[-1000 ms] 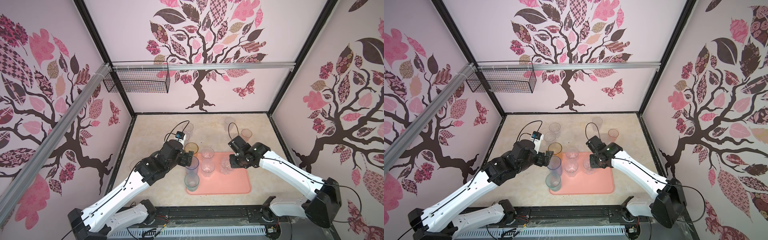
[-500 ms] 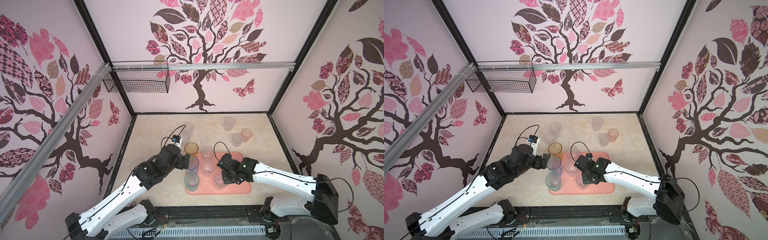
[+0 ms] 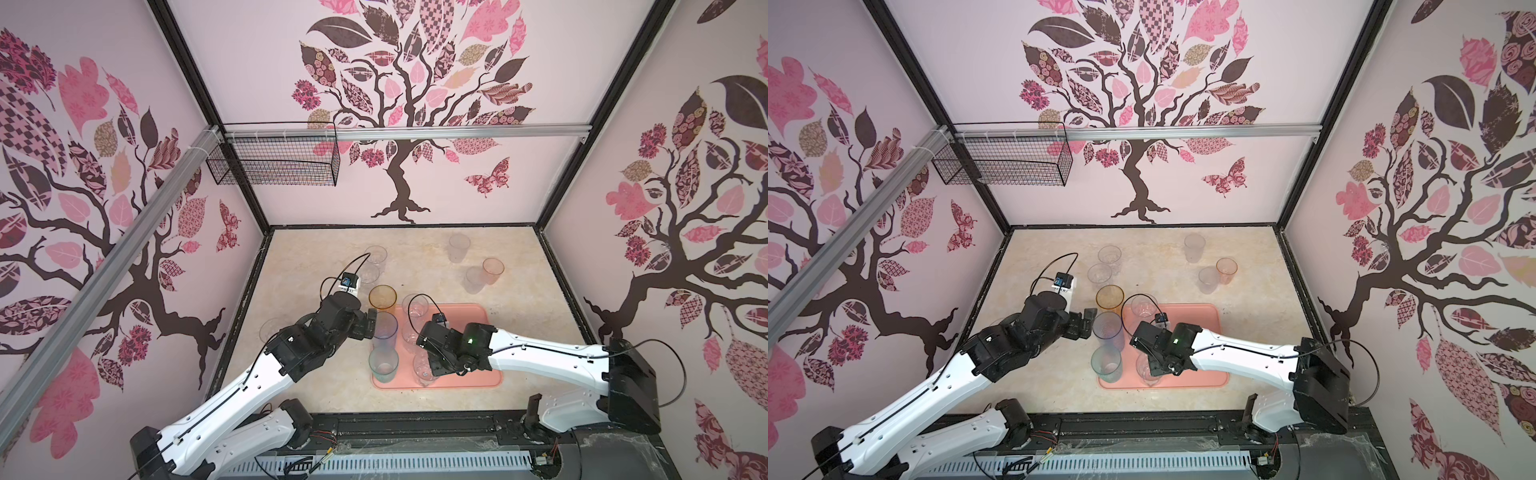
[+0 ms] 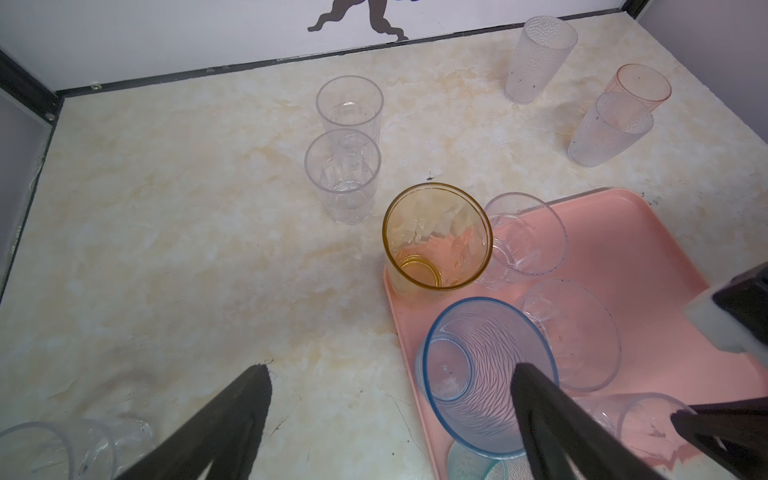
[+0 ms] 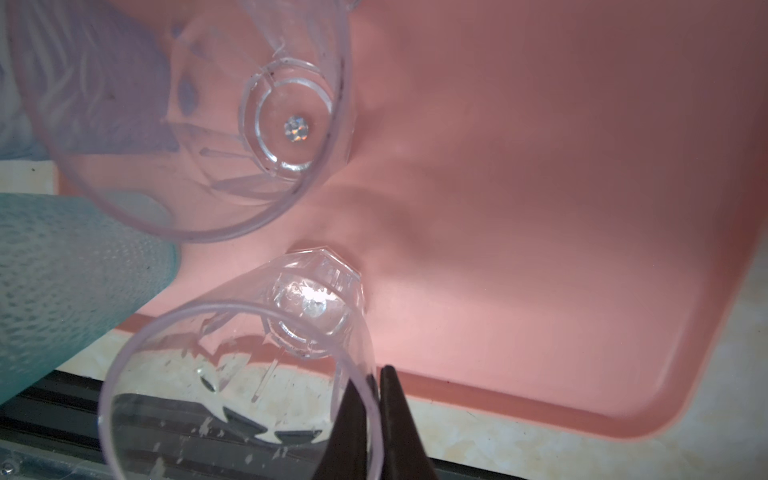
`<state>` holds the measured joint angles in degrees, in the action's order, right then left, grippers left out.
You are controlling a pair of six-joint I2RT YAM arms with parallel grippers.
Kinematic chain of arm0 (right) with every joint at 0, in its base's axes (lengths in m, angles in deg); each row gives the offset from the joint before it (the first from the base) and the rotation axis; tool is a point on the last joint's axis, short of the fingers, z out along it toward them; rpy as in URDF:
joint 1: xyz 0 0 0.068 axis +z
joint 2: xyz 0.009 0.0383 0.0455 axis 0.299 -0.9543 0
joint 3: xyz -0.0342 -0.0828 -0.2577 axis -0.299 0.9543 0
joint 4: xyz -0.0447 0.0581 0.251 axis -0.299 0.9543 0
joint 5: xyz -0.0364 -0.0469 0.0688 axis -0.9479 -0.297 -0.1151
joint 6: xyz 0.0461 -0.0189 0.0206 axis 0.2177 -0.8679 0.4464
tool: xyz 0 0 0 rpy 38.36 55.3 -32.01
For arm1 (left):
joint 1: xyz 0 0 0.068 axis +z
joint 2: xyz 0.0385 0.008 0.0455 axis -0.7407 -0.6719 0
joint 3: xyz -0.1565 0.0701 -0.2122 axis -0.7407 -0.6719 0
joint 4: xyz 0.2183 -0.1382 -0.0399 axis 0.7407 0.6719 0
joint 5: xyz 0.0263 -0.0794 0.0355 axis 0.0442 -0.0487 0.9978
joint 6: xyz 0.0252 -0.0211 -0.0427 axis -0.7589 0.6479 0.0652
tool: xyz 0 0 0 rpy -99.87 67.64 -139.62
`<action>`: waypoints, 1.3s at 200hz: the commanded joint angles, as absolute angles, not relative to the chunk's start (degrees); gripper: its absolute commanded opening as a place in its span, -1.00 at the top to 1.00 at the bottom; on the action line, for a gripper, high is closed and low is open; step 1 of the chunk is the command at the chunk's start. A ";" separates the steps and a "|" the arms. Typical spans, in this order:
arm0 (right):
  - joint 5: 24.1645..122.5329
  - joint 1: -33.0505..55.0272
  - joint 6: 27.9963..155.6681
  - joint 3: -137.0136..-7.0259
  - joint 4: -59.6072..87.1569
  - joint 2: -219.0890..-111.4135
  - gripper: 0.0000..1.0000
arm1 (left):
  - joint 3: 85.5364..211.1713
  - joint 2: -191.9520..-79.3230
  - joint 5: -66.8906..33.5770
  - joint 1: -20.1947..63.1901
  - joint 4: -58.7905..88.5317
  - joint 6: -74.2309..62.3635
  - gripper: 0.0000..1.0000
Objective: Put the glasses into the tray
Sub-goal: 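Lower the clear glass onto the tray beside the other clear glasses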
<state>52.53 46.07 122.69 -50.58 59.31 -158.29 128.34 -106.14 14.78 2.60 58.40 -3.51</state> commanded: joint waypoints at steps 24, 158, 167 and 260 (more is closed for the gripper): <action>53.56 47.29 123.79 -54.07 57.56 -162.23 1.00 | 126.47 -106.22 15.48 3.83 57.34 -4.73 -0.90; 51.87 47.38 121.66 -56.60 60.62 -164.77 0.77 | 125.74 -105.91 13.95 5.56 57.02 -4.39 -0.90; 51.78 47.38 121.68 -56.77 60.94 -164.64 0.73 | 125.64 -105.94 13.92 5.60 56.99 -4.42 -0.90; 50.29 45.69 116.66 -64.23 68.85 -162.89 0.39 | 127.36 -106.06 13.91 9.55 58.63 -6.66 -0.91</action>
<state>52.16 46.85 119.89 -60.33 63.27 -163.45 127.12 -106.42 14.08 6.82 58.14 -4.93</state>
